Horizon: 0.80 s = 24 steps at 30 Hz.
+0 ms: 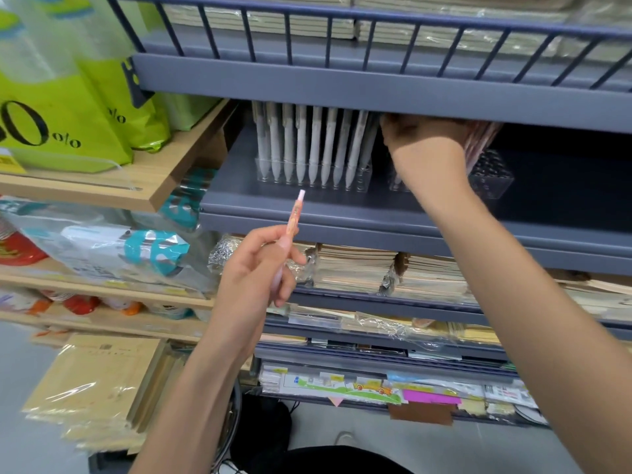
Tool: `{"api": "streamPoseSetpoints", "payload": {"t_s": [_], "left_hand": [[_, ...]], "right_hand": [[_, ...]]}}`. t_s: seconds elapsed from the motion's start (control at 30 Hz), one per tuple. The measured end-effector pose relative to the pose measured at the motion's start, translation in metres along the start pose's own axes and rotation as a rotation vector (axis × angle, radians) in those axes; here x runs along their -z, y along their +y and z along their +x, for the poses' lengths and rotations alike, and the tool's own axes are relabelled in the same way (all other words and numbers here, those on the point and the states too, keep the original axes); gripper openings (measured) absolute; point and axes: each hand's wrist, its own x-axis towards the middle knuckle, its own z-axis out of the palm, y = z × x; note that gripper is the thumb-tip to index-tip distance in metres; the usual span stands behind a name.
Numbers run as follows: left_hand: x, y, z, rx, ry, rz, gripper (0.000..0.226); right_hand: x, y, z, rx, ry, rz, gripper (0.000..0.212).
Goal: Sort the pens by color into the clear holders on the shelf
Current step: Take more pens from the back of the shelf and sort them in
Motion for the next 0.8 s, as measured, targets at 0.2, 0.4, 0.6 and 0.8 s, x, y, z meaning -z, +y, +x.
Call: {"api": "streamPoseSetpoints", "payload": {"t_s": [0.2,0.4,0.6,0.8], "left_hand": [[-0.028,-0.009,0.010,-0.070,-0.005,0.003,0.013],[-0.072,-0.021,0.016,-0.134,-0.160,0.020,0.011],[-0.119,-0.028,0.024,-0.199,-0.217,0.171,0.014],[-0.159,-0.036,0.051,-0.338,-0.132,0.519,0.017]], "right_hand": [[0.027,0.025,-0.049,0.242,-0.409,0.256,0.014],[0.050,0.053,-0.064,0.199,-0.377,0.414,0.007],[0.082,0.085,-0.058,0.090,-0.276,0.599,0.011],[0.127,0.123,-0.029,0.020,0.116,0.805,0.015]]}}
